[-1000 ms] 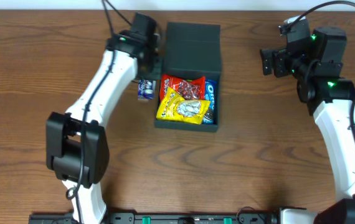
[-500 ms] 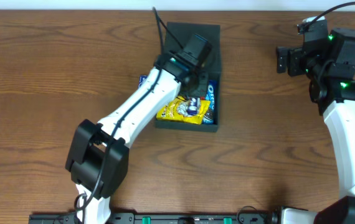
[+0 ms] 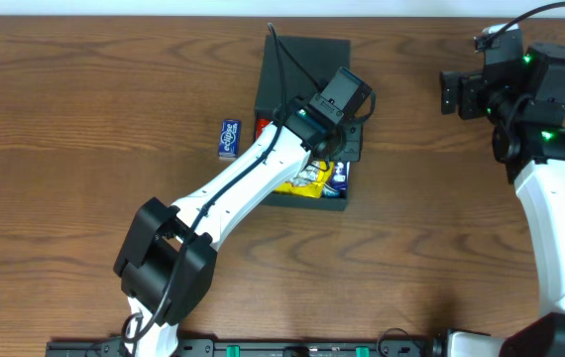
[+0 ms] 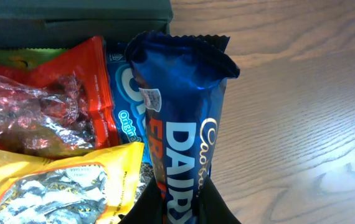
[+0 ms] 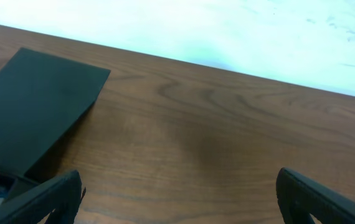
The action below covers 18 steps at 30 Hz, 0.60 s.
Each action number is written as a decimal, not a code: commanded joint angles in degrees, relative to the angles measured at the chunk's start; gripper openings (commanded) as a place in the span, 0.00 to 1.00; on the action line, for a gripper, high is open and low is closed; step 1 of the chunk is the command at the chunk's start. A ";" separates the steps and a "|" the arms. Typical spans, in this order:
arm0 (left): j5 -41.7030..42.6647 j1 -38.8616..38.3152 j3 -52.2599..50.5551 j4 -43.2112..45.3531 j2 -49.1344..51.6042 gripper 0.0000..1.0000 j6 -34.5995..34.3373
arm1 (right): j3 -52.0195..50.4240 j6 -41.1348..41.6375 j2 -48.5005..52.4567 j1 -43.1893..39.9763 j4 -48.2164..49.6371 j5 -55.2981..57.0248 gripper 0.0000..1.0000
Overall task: Pack container
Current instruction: 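Carry the Dairy Milk bar into the box and release it, then withdraw the left gripper back toward the Eclipse pack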
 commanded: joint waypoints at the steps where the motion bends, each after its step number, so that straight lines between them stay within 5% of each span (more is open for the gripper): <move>1: -0.39 -0.02 0.81 0.22 0.50 0.59 -0.68 | 0.00 0.70 -0.68 -0.52 -0.42 0.13 0.99; 2: -0.39 -0.02 0.81 0.15 0.50 0.81 -0.66 | 0.00 0.70 -0.68 -0.52 -0.50 0.13 0.99; 5: -0.37 -0.02 0.81 -0.09 0.50 0.95 -0.09 | 0.00 0.72 -0.68 -0.52 -0.61 0.13 0.99; 11: -0.76 2.47 0.83 -1.11 -0.55 0.98 5.40 | 0.00 0.72 -0.68 -0.52 -1.33 0.13 0.99; 18: -12.96 11.78 0.83 -4.28 -4.48 0.96 6.73 | 0.00 0.72 -0.68 -0.52 -1.53 0.11 0.99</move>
